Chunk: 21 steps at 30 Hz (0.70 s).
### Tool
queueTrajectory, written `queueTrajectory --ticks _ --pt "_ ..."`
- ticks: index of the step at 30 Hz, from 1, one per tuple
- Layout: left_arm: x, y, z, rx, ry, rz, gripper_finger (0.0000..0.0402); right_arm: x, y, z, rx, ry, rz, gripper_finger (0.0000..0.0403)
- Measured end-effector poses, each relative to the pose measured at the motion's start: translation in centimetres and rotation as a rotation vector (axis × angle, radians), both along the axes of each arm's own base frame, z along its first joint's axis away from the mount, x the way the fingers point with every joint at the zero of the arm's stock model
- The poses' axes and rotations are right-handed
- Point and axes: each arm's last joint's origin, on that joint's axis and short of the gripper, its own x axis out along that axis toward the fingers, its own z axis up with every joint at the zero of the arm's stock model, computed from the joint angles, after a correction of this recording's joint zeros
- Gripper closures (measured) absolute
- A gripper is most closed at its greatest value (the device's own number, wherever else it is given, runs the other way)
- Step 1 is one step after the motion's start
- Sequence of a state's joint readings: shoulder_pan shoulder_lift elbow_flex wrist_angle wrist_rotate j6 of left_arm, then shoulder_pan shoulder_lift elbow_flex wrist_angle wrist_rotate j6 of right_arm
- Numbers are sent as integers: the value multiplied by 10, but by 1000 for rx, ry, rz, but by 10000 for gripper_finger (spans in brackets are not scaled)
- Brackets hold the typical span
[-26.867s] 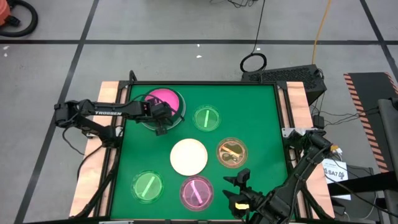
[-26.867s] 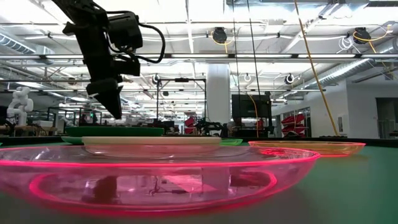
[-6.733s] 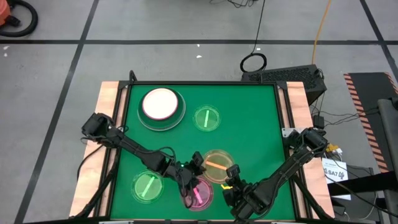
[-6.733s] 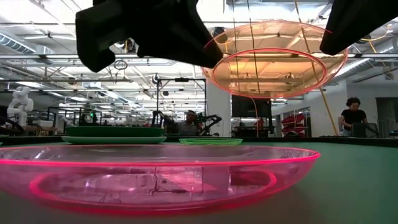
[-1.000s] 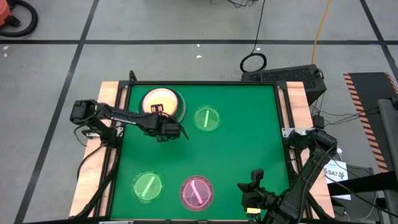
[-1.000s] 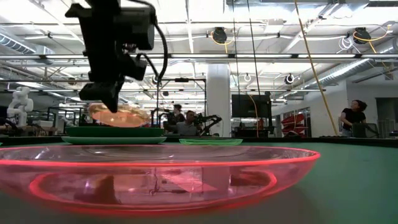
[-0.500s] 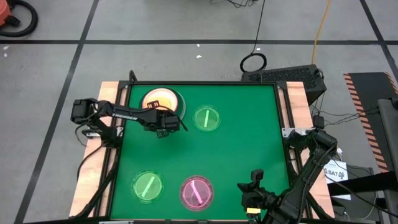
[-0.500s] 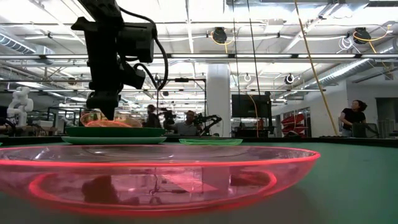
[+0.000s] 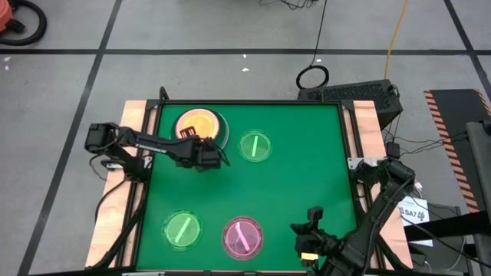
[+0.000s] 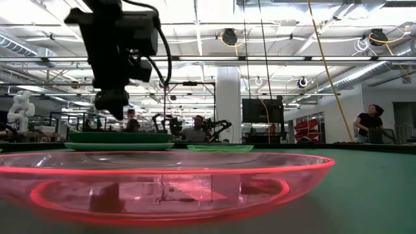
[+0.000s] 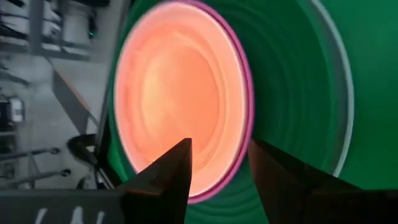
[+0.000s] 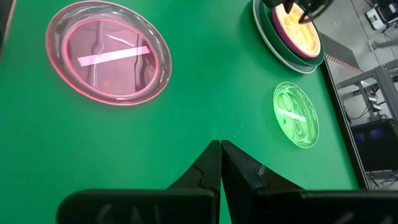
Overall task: Stack plastic plates
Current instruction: Stack the top green transparent plate on the orange transparent plate
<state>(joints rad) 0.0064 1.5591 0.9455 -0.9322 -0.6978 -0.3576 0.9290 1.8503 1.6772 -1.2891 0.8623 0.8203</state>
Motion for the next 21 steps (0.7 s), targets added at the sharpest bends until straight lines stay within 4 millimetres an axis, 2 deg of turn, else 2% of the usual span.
queueTrajectory --ticks 4,13,17,21 --pt "-5 -16 13 53 -65 -37 236 5 -3 0 5 -4 -14 399" --pt "-14 -52 41 35 -247 -176 236 12 -3 0 9 -11 14 399" --pt "-8 -74 43 0 -305 -330 236 20 -6 -2 5 -13 13 399" --pt "4 -95 46 -48 -378 -495 236 29 -18 -18 -36 18 4 399"
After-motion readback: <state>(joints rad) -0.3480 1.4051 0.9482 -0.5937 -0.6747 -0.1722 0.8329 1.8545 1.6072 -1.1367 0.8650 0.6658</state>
